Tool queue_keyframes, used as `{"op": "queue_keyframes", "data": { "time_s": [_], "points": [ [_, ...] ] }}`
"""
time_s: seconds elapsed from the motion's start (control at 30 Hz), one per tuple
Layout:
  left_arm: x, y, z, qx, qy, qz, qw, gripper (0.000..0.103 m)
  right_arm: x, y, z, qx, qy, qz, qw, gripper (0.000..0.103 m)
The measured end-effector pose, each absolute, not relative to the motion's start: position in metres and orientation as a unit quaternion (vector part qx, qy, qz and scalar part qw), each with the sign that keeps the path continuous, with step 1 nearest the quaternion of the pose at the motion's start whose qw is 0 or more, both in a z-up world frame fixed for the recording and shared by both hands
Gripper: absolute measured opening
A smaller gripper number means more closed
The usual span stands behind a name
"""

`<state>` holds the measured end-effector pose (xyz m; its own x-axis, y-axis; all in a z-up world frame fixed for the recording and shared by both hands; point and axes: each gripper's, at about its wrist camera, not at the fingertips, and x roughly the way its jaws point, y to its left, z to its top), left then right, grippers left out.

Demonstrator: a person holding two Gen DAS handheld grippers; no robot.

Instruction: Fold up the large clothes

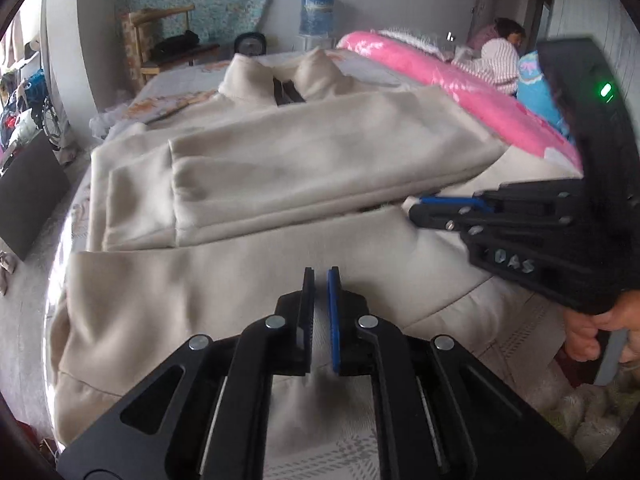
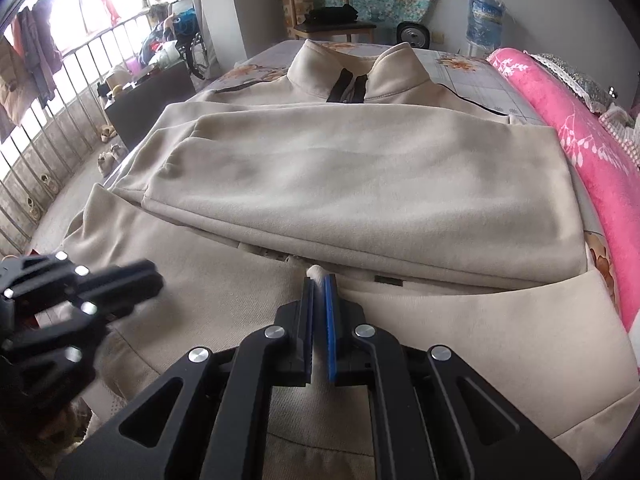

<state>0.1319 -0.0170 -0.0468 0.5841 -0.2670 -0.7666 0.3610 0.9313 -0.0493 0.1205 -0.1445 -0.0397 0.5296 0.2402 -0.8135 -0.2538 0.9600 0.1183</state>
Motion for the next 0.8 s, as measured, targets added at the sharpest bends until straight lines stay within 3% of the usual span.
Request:
{"op": "queue_keyframes", "data": {
  "time_s": [0.17, 0.3, 0.5, 0.57, 0.63, 0.8],
  "points": [
    [0.133, -0.025, -0.051, 0.074, 0.415, -0.165, 0.892, 0.007, 0.103, -0.181, -0.013, 0.03, 0.443, 0.128, 0.887, 0.013],
    [0.132, -0.028, -0.052, 0.076, 0.414, -0.16, 0.893, 0.007, 0.088, -0.221, 0.0, 0.005, 0.443, 0.07, 0.894, 0.044],
    [0.131, -0.026, -0.049, 0.074, 0.415, -0.159, 0.893, 0.007, 0.098, -0.25, -0.023, -0.023, 0.482, 0.013, 0.876, 0.045],
    [0.13, -0.026, -0.05, 0.073, 0.414, -0.158, 0.893, 0.007, 0.104, -0.251, -0.036, -0.027, 0.495, 0.006, 0.868, 0.043],
    [0.13, -0.026, -0.05, 0.074, 0.414, -0.157, 0.894, 0.007, 0.103, -0.249, -0.036, -0.022, 0.486, 0.019, 0.873, 0.01],
    [0.129, -0.025, -0.049, 0.074, 0.413, -0.157, 0.894, 0.007, 0.098, -0.245, -0.012, -0.034, 0.441, -0.003, 0.897, 0.004]
  ]
}}
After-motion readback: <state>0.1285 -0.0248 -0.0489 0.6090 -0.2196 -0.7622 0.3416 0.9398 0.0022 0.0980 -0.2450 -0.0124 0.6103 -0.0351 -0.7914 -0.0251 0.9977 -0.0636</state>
